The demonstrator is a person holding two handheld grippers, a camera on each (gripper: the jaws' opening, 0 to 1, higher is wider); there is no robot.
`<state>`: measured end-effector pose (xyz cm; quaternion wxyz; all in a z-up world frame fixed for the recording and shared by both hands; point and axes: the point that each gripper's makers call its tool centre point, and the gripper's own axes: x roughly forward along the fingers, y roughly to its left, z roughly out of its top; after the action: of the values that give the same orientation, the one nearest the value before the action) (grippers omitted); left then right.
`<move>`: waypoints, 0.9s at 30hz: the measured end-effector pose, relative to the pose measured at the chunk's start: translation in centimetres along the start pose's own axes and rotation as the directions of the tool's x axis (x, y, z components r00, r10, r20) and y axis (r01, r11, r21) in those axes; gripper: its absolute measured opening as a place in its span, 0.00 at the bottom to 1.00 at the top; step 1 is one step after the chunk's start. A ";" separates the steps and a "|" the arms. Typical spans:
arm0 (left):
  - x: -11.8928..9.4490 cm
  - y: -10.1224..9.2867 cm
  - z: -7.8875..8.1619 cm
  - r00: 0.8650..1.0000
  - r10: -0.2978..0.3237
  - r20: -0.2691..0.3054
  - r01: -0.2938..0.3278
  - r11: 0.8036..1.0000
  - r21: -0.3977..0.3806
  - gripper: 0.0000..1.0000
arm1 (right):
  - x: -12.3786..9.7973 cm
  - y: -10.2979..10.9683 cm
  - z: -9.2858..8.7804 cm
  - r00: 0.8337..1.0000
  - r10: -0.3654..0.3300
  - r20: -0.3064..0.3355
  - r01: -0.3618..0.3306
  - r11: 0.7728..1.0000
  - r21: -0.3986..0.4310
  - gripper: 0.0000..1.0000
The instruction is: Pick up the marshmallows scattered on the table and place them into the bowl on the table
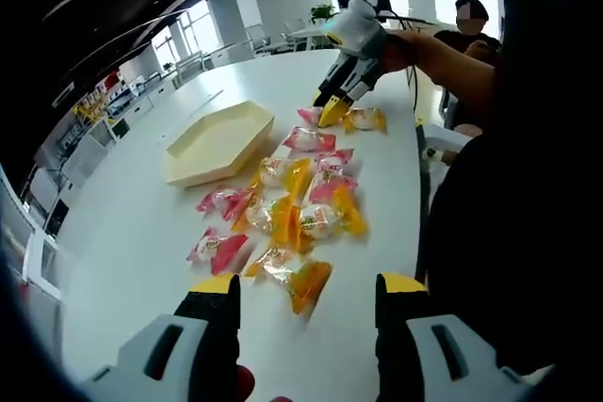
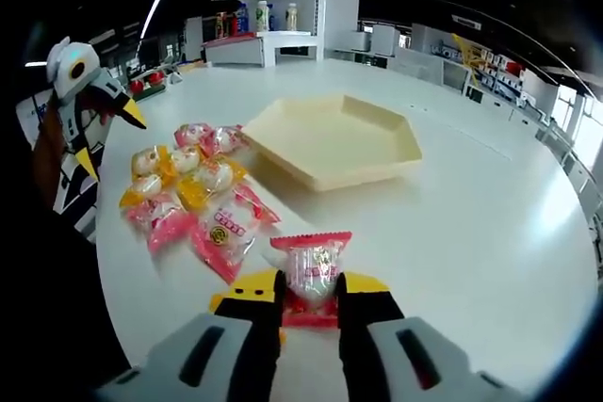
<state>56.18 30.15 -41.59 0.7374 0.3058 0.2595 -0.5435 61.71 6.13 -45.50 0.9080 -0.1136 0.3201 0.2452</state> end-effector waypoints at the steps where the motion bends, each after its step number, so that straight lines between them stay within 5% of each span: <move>1: 0.0 0.1 0.0 1.000 0.002 0.001 -0.002 1.000 -0.003 0.58 | 0.0 0.0 0.0 1.000 -0.001 0.000 0.001 1.000 0.000 0.23; 27: 0.6 -0.1 0.1 1.000 -0.010 -0.015 0.010 1.000 0.008 0.58 | -0.1 0.1 0.1 0.999 -0.004 0.042 0.005 1.000 -0.001 0.23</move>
<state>56.19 29.71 -41.97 0.7314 0.3116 0.2641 -0.5461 61.69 6.19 -45.33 0.9150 -0.1097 0.3006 0.2456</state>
